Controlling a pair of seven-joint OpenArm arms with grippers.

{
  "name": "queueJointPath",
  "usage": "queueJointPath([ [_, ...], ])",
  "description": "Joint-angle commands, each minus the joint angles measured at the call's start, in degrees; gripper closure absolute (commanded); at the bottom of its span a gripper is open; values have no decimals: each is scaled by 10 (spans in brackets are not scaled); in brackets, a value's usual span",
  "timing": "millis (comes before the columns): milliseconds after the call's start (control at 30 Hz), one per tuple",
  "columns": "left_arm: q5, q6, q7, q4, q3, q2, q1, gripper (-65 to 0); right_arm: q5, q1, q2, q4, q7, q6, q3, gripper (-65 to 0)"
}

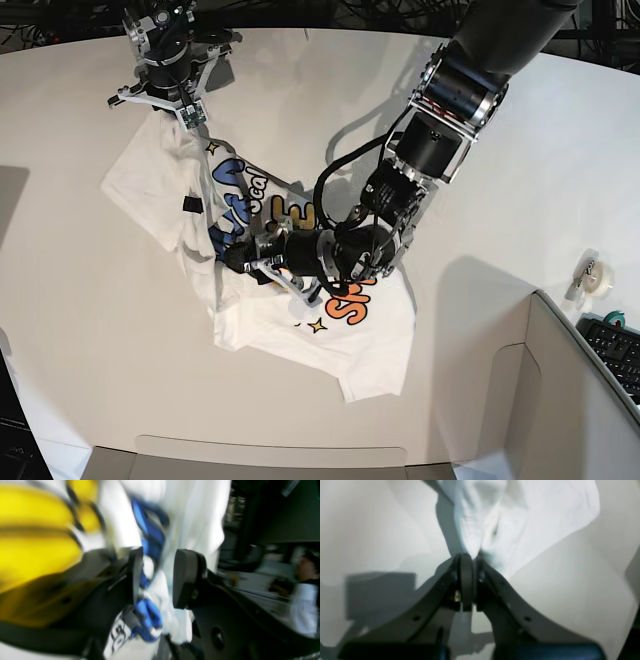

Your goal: Layout the t-shirt on the table in an organized manner, then fold the t-shirt properly

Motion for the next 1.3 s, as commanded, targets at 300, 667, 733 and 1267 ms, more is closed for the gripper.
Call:
queueJointPath([
  [300, 31, -9, 2, 11, 3, 11, -67, -211, 5, -14, 14, 6, -5, 32, -7, 0],
  [667, 33, 4, -3, -19, 5, 59, -89, -217, 5, -12, 23, -11, -6, 32, -63, 0],
  [733, 33, 6, -4, -47, 5, 64, -111, -239, 5, -13, 23, -12, -6, 32, -64, 0],
  [1267, 33, 8, -52, -126, 89, 65, -158, -297, 5, -16, 24, -12, -6, 32, -64, 0],
])
